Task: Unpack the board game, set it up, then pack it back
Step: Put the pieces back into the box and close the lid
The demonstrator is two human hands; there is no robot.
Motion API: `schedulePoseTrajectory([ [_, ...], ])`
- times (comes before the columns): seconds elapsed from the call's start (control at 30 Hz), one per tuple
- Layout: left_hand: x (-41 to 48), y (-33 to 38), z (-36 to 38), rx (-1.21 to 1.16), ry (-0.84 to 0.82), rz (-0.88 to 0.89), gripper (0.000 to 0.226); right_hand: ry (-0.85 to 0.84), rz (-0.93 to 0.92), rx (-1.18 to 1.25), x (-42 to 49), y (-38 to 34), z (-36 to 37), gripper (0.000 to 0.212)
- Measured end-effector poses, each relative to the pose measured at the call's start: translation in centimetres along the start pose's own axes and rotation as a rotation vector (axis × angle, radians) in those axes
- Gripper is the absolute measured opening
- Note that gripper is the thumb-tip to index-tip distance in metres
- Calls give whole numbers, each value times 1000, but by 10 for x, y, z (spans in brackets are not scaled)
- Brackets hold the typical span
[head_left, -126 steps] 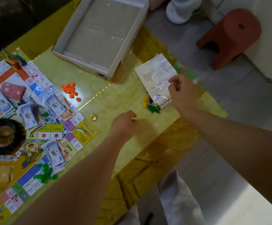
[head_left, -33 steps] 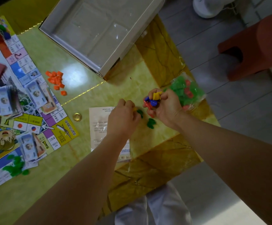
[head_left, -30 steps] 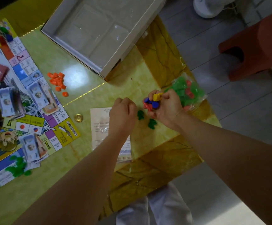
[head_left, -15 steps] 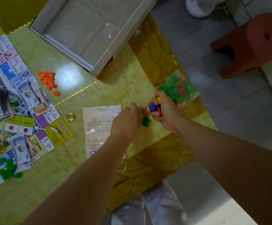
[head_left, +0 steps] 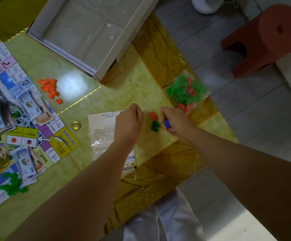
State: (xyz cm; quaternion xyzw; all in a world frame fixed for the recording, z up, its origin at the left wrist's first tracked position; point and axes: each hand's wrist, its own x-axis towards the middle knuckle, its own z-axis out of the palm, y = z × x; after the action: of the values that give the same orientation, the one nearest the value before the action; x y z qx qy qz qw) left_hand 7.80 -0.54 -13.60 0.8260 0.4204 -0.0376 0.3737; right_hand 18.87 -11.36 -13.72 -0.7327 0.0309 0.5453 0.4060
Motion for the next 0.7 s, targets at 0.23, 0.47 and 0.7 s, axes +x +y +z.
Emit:
schedulePoseTrajectory([
  [0.23, 10, 18, 13, 563, -328, 241, 43, 80, -116, -767, -5, 23, 5, 38],
  [0.47, 11, 6, 13, 221, -214, 39, 14, 221, -245, -960, 0, 29, 23, 29],
  [0.7, 16, -1, 6, -690, -85, -372, 27, 209, -222, -535, 1, 31, 27, 21],
])
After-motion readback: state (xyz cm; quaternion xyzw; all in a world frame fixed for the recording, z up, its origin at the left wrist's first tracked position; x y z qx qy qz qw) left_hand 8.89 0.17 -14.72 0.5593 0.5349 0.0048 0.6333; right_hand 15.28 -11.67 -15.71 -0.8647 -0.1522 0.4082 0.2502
